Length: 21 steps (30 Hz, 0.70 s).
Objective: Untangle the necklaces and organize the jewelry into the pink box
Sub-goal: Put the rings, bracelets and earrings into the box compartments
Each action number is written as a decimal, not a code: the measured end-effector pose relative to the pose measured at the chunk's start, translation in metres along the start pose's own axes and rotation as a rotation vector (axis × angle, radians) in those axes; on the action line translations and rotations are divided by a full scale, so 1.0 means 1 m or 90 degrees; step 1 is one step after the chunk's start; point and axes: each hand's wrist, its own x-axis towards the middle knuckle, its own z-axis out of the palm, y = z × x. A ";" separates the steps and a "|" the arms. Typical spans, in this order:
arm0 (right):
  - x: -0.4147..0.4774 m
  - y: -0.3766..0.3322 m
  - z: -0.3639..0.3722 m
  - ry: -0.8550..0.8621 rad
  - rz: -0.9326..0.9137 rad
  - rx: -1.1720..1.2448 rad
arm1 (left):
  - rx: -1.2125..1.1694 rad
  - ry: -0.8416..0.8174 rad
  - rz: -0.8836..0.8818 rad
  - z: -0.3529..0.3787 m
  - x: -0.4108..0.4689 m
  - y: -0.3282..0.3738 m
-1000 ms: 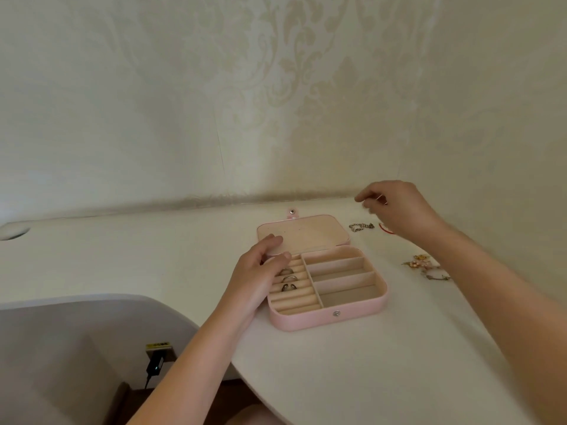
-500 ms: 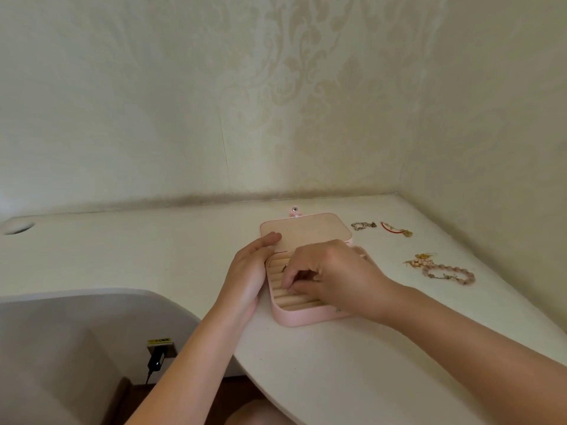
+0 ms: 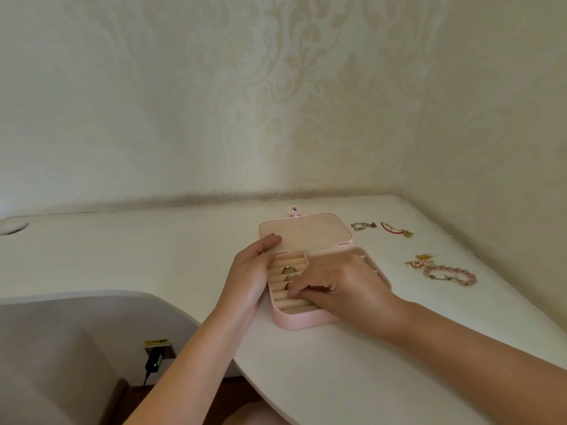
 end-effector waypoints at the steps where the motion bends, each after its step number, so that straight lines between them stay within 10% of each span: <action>1: -0.001 0.000 0.000 0.007 0.012 0.017 | 0.001 -0.001 0.005 0.000 0.000 0.000; 21: -0.014 0.003 -0.012 -0.103 -0.031 -0.052 | 0.074 -0.012 0.051 0.000 0.005 -0.006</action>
